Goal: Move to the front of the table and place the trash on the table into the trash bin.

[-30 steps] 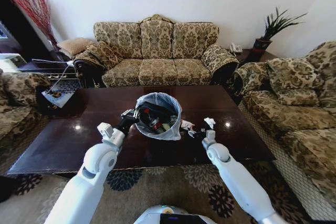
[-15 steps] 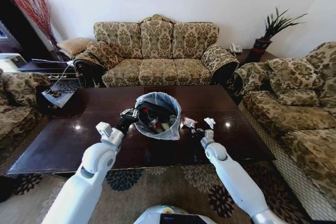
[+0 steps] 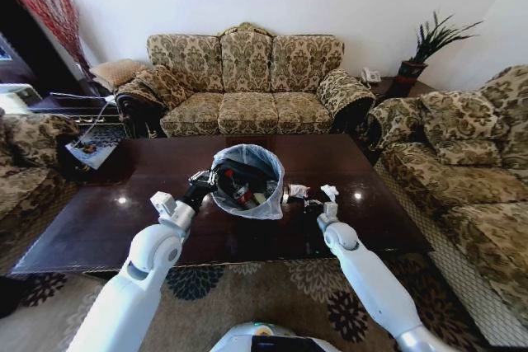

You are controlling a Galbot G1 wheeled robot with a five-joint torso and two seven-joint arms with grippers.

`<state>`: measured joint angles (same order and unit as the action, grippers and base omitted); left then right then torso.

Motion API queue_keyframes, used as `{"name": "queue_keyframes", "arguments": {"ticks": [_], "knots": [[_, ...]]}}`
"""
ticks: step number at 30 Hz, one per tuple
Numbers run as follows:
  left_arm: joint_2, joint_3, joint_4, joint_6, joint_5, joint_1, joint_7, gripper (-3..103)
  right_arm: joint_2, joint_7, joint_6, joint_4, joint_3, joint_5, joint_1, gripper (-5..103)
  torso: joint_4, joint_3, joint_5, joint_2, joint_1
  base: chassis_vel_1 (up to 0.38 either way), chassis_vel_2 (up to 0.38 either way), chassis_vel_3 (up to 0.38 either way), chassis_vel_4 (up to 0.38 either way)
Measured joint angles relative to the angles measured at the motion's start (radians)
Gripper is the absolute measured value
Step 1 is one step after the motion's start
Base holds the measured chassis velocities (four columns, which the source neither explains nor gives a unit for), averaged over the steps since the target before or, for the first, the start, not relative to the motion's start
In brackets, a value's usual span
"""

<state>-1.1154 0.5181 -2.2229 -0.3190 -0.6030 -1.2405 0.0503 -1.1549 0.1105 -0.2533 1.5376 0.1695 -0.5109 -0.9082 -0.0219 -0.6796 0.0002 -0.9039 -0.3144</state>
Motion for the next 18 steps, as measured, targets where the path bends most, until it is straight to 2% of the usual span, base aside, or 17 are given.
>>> {"name": "queue_keyframes", "arguments": {"ticks": [2,6,9,13,18], "knots": [[0.002,0.001,0.005,0.0,0.001,-0.001,-0.002,3,0.029,0.037,-0.001,0.136,0.009,-0.016,-0.013,0,0.0,0.0,-0.0001,0.0,0.0,0.0,0.0,0.0,0.0],[0.0,-0.003,0.013,-0.001,0.005,0.001,-0.005,3,0.069,0.062,-0.004,0.27,0.01,-0.033,-0.013,0,0.0,0.0,-0.0002,0.0,0.0,0.0,0.0,0.0,0.0],[-0.013,-0.013,0.014,-0.003,0.011,0.003,-0.006,3,0.141,0.101,-0.028,0.442,0.008,-0.086,0.018,0,-0.0001,0.0,-0.0004,0.0,0.0,0.0,0.0,0.0,0.0],[-0.02,-0.012,0.001,-0.005,0.013,-0.004,-0.006,3,0.196,0.108,-0.041,0.494,0.011,-0.114,0.029,0,0.0001,0.0,-0.0002,0.0,0.0,0.0,0.0,0.0,0.0],[-0.019,-0.003,-0.001,-0.007,0.018,-0.009,-0.005,3,0.209,0.11,-0.052,0.499,0.015,-0.12,0.024,0,-0.0001,0.0,-0.0002,0.0,0.0,0.0,0.0,0.0,0.0]]}}
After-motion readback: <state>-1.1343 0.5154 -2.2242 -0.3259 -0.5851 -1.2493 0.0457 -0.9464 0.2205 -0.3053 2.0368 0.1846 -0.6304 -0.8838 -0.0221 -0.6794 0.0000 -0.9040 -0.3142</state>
